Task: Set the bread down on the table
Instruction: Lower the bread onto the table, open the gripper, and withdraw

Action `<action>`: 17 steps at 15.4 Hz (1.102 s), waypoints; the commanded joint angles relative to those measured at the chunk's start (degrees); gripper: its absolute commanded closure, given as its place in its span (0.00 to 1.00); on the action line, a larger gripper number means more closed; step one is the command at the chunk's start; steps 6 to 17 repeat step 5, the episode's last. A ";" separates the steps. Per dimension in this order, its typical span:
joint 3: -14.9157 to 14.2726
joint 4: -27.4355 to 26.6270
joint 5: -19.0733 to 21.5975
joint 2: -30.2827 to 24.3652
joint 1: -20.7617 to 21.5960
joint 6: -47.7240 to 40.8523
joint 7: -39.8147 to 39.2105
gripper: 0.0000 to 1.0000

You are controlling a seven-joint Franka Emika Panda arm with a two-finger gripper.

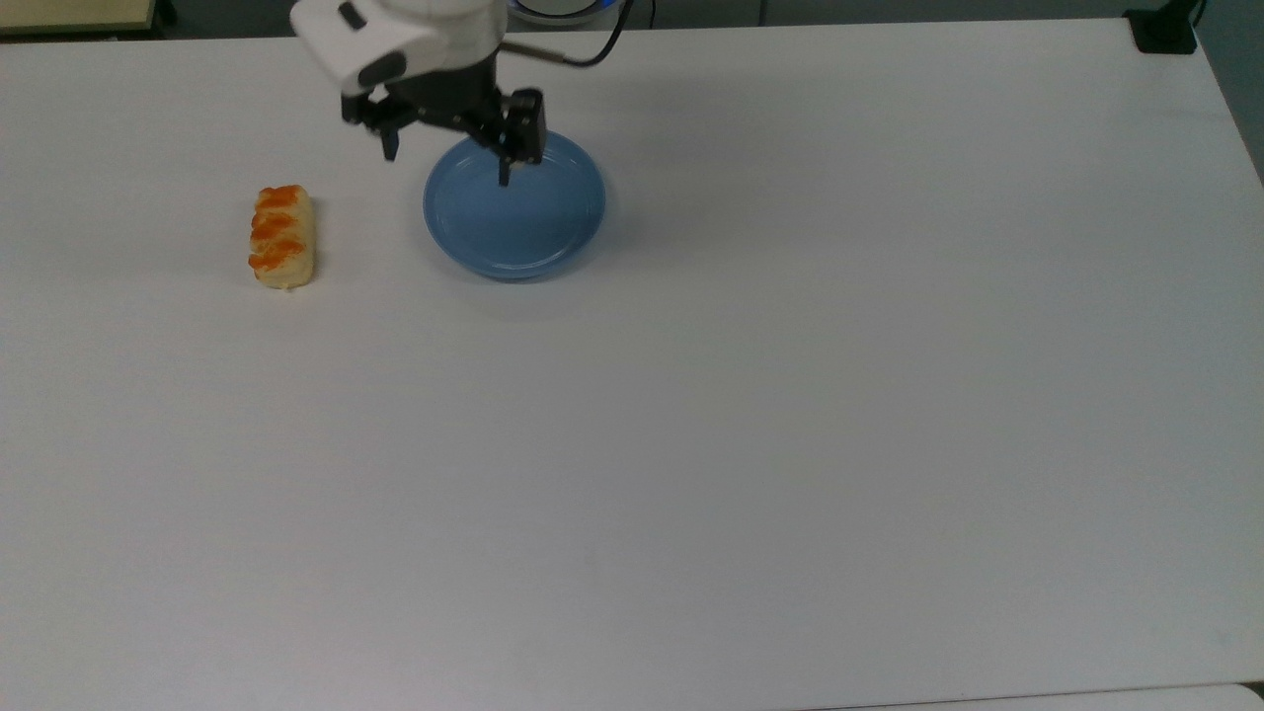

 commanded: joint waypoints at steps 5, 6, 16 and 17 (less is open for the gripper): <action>-3.55 -2.31 2.16 -6.45 4.88 -6.02 3.43 0.00; -3.55 -2.31 2.16 -6.45 4.88 -6.02 3.43 0.00; -3.55 -2.31 2.16 -6.45 4.88 -6.02 3.43 0.00; -3.55 -2.31 2.16 -6.45 4.88 -6.02 3.43 0.00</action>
